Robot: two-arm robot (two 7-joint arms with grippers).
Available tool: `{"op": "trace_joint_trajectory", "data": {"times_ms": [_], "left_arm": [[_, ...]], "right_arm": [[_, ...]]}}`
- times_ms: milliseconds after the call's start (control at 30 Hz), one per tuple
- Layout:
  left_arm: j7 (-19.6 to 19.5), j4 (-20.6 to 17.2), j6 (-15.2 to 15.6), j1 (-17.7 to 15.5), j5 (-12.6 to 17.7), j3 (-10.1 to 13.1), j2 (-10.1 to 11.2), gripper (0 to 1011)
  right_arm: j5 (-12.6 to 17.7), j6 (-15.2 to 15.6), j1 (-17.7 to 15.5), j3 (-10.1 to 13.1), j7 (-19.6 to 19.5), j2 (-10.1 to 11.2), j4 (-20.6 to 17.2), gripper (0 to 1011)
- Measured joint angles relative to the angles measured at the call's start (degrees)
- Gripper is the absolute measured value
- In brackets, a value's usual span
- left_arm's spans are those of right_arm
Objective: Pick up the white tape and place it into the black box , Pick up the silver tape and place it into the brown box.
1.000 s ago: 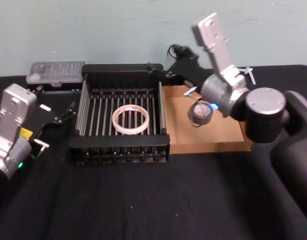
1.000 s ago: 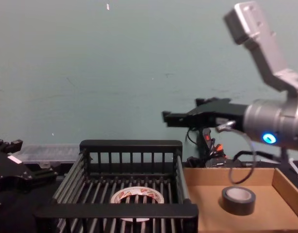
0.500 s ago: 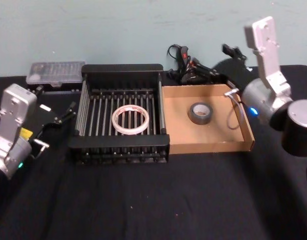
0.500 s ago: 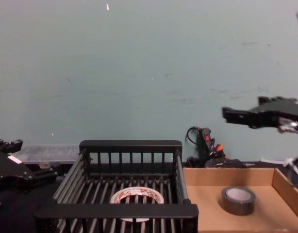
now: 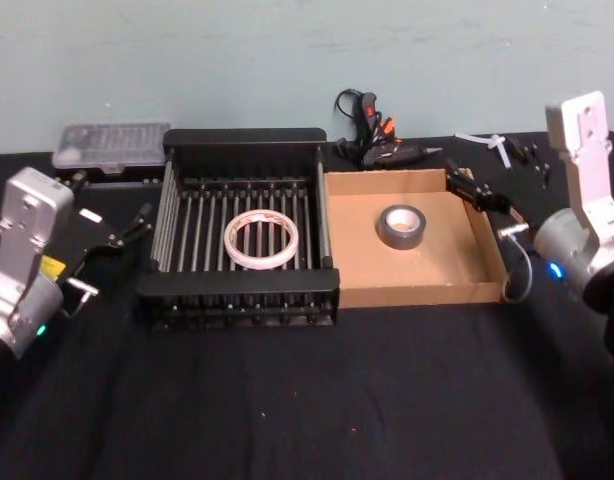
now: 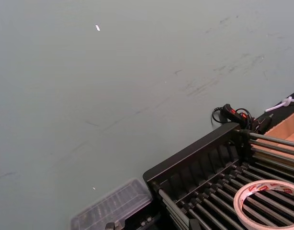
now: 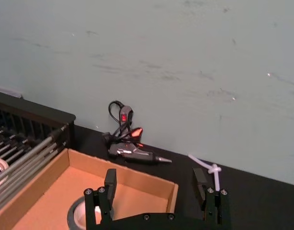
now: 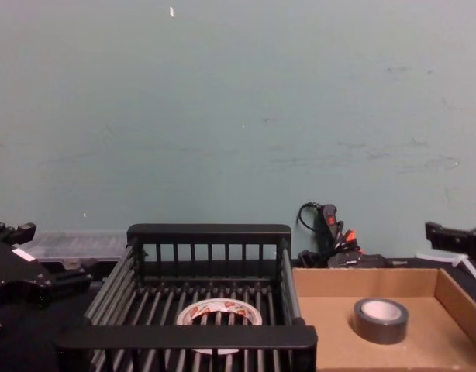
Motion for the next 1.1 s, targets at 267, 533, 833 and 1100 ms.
{"op": "trace_joint_trajectory", "data": {"times_ms": [267,533,833,1100], "left_arm": [[0.00,0.00,0.00,0.00,0.00,0.00,0.00,1001],[0.00,0.00,0.00,0.00,0.00,0.00,0.00,1001],[0.00,0.00,0.00,0.00,0.00,0.00,0.00,1001],[0.00,0.00,0.00,0.00,0.00,0.00,0.00,1002]], "right_arm": [[-1.21,-6.68,-3.30,1.06,-0.05,-0.63,1.01,1002],[-2.52,-9.24,-4.51,1.35,0.05,-1.02,2.54,1002],[-2.90,-9.51,-4.63,1.51,0.17,-1.11,2.94,1002],[-2.88,-9.49,-4.61,1.48,0.17,-1.08,2.88,1002]]}}
